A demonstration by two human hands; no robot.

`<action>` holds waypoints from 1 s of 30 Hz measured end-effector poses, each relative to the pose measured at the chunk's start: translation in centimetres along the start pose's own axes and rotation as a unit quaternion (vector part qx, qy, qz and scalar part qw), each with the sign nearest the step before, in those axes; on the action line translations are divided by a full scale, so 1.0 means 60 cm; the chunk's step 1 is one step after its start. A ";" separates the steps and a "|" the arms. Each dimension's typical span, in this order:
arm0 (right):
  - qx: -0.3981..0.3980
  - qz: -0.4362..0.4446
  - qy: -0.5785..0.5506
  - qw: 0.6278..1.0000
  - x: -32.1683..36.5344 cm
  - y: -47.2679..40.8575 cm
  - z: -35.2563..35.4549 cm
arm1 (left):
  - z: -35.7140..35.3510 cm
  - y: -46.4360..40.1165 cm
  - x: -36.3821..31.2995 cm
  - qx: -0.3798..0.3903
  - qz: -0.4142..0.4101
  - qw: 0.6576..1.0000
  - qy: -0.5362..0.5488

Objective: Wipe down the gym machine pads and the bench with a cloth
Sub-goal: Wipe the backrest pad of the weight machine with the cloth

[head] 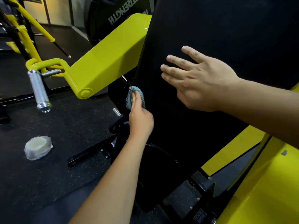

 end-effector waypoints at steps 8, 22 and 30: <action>-0.021 -0.007 0.006 1.000 0.000 0.000 -0.004 | -0.084 0.284 -0.055 0.143 -0.120 0.981 0.060; -0.038 -0.014 -0.002 0.999 0.002 -0.003 -0.005 | -0.031 0.032 0.003 -0.034 -0.033 0.998 0.033; -0.050 -0.017 -0.002 0.999 0.001 -0.002 -0.009 | -0.034 0.118 0.011 0.011 -0.081 0.996 0.029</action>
Point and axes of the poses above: each hand's wrist, its own y-axis away from the middle knuckle, its own z-axis out of the back of the hand, x = y × z, the point moved 3 cm from there along -y, towards the middle knuckle, and after that the axes turned 15 degrees about -z, right-handed, at the moved point
